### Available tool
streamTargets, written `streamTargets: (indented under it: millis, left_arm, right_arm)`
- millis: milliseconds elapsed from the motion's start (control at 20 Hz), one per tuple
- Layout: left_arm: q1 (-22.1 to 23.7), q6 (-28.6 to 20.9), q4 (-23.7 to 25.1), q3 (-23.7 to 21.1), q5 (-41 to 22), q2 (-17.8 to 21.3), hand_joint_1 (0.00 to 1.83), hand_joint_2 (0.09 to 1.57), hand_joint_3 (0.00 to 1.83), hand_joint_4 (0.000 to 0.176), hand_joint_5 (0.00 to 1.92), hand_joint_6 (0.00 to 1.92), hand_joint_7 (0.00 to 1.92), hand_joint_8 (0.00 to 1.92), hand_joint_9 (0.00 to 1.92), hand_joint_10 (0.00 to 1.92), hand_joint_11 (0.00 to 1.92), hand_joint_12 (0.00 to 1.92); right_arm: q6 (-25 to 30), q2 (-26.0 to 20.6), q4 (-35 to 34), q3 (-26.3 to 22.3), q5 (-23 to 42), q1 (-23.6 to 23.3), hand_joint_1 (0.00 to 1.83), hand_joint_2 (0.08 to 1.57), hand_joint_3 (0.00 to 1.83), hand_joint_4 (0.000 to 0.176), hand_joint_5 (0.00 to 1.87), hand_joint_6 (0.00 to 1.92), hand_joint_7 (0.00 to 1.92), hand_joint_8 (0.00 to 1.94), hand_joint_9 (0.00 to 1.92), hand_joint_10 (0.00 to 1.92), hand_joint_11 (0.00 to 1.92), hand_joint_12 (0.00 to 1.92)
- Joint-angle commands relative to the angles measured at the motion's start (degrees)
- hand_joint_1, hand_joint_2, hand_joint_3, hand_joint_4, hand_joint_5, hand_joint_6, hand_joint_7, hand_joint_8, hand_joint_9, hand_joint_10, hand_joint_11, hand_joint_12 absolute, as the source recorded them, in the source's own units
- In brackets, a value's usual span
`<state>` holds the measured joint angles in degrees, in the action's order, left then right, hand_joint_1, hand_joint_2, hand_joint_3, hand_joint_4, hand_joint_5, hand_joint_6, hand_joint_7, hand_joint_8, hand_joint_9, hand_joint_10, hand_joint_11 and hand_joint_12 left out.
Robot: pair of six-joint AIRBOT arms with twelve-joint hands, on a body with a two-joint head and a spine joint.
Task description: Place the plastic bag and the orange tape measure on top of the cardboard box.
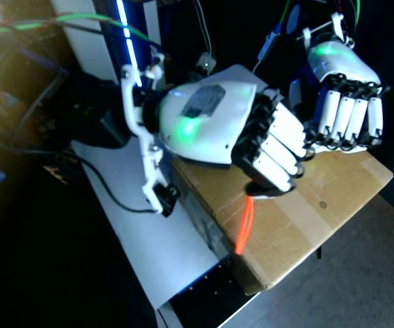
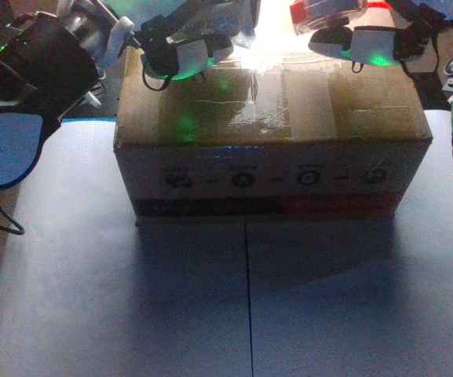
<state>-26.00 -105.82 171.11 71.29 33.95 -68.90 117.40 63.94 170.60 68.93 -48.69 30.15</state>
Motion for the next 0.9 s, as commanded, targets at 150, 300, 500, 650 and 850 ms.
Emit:
streamTargets:
  millis: [150, 300, 500, 650, 850]
  left_arm:
    - [0.9, 0.2, 1.5, -0.5, 7.1, 0.2, 1.09, 1.24, 0.0, 0.0, 0.74, 1.34, 0.66, 0.77, 0.46, 1.15, 0.21, 1.79]
    - [0.8, 0.2, 1.5, -1.0, 7.3, 0.6, 1.08, 1.12, 0.0, 0.0, 0.64, 0.48, 0.73, 0.54, 0.53, 1.09, 0.36, 1.66]
    - [0.2, 0.2, 1.5, -1.8, 7.9, 1.5, 1.04, 1.09, 0.0, 0.0, 0.67, 0.19, 0.79, 0.16, 0.59, 0.77, 0.36, 1.55]
    - [-0.1, 0.2, 1.5, -2.1, 8.1, 1.9, 0.99, 1.05, 0.0, 0.0, 0.73, 0.17, 0.84, 0.07, 0.5, 0.9, 0.26, 1.63]
    - [-0.3, 0.1, 1.5, -3.2, 8.7, 3.1, 0.91, 1.03, 0.0, 0.0, 0.63, 0.19, 0.67, 0.05, 0.29, 1.05, 0.07, 1.76]
  right_arm:
    - [0.3, 0.4, 2.0, 0.7, -7.7, -1.1, 1.2, 0.96, 0.0, 0.0, 0.68, 0.67, 0.59, 1.19, 0.57, 1.42, 0.53, 1.74]
    - [0.3, 0.8, 2.0, 0.8, -7.7, -0.9, 1.15, 0.94, 0.0, 0.0, 0.64, 0.65, 0.6, 0.92, 0.56, 1.21, 0.49, 1.63]
    - [0.3, 0.9, 2.0, 0.7, -7.7, -0.8, 1.06, 0.94, 0.0, 0.0, 0.55, 0.74, 0.58, 0.89, 0.55, 1.21, 0.49, 1.61]
    - [0.3, 0.9, 2.0, 0.4, -7.7, -0.8, 1.04, 0.94, 0.0, 0.0, 0.52, 0.67, 0.55, 0.87, 0.49, 1.2, 0.41, 1.64]
    - [0.3, 0.7, 2.0, -0.7, -7.7, -0.9, 0.98, 0.95, 0.0, 0.0, 0.52, 0.65, 0.55, 0.86, 0.49, 1.17, 0.4, 1.61]
